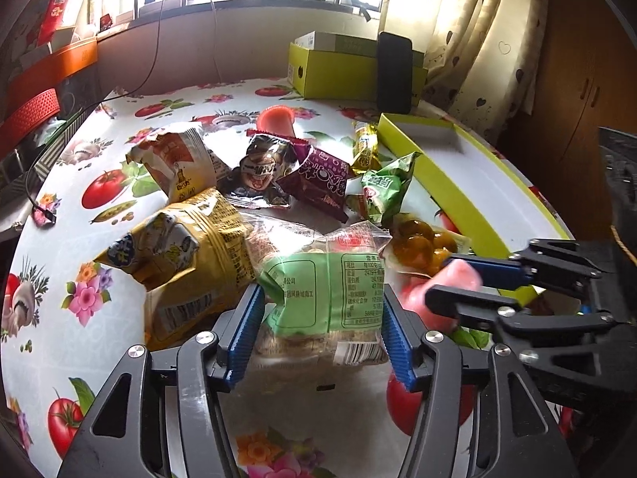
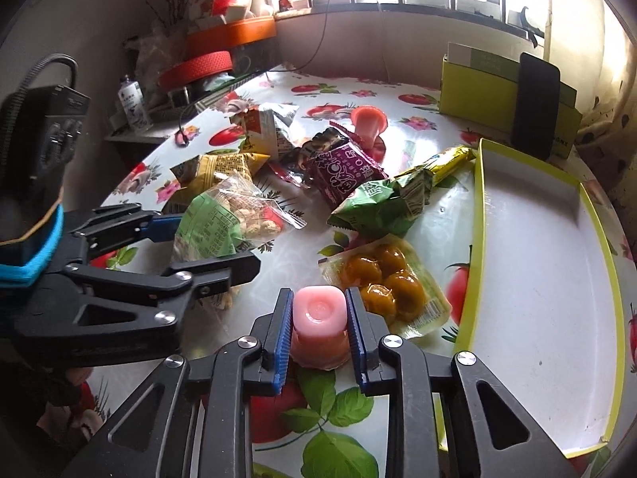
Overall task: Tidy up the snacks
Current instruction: 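Grasp the clear bun bag with the left gripper while the right gripper grasps the pink jelly cup, then lift and carry the bun bag and jelly cup over the white box lid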
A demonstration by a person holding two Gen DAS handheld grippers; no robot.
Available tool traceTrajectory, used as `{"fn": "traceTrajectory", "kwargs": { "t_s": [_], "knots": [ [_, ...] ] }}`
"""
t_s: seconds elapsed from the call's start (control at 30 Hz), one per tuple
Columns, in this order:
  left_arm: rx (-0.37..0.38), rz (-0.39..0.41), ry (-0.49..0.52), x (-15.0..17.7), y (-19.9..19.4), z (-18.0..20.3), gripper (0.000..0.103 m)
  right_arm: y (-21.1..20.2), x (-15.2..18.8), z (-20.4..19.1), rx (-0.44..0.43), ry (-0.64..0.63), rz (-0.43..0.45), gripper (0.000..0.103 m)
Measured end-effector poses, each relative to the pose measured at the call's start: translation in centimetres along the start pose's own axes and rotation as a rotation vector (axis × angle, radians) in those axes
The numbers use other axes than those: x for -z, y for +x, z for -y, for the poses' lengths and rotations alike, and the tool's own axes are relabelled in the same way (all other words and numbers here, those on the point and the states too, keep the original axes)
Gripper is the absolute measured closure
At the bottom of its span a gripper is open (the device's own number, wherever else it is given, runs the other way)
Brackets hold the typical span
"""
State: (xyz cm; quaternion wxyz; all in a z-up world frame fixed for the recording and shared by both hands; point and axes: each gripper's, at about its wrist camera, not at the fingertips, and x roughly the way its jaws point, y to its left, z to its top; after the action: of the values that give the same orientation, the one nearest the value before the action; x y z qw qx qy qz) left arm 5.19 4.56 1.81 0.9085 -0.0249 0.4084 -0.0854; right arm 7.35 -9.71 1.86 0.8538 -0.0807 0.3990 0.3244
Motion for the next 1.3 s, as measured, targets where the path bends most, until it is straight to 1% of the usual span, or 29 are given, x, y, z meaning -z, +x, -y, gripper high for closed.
{"fn": "traceTrajectory", "kwargs": {
  "t_s": [0.1,0.27,0.33,0.4,0.47,0.67,0.83,1.1,1.3],
  "knots": [
    [-0.008,0.001,-0.002,0.0,0.0,0.1,0.045,-0.2,0.2,0.0,-0.001,-0.002,0.002,0.080],
    [-0.016,0.009,-0.018,0.3,-0.6,0.0,0.053,0.3,0.6,-0.1,-0.010,-0.003,-0.012,0.078],
    [-0.011,0.009,-0.027,0.5,-1.0,-0.1,0.054,0.5,0.6,0.0,-0.013,0.009,-0.021,0.077],
    [-0.003,0.009,-0.037,0.6,-1.3,-0.1,0.055,1.0,0.8,-0.1,-0.009,0.008,-0.048,0.076],
    [0.004,0.010,-0.045,0.9,-1.6,-0.1,0.055,1.1,1.1,-0.2,-0.010,0.010,-0.053,0.076],
    [0.016,0.019,-0.053,1.4,-2.7,0.4,0.056,-0.5,1.3,-1.1,-0.006,-0.013,-0.005,0.078],
    [0.023,0.044,-0.058,1.4,-4.1,0.7,0.056,-2.4,1.0,-1.5,-0.007,-0.019,0.040,0.078],
    [0.036,0.096,-0.050,0.6,-6.4,1.7,0.056,-6.1,0.7,-1.8,0.019,-0.005,0.118,0.078],
    [0.057,0.114,-0.042,-0.4,-7.2,2.5,0.056,-8.0,0.6,-1.1,0.049,0.022,0.142,0.078]
  ]
}}
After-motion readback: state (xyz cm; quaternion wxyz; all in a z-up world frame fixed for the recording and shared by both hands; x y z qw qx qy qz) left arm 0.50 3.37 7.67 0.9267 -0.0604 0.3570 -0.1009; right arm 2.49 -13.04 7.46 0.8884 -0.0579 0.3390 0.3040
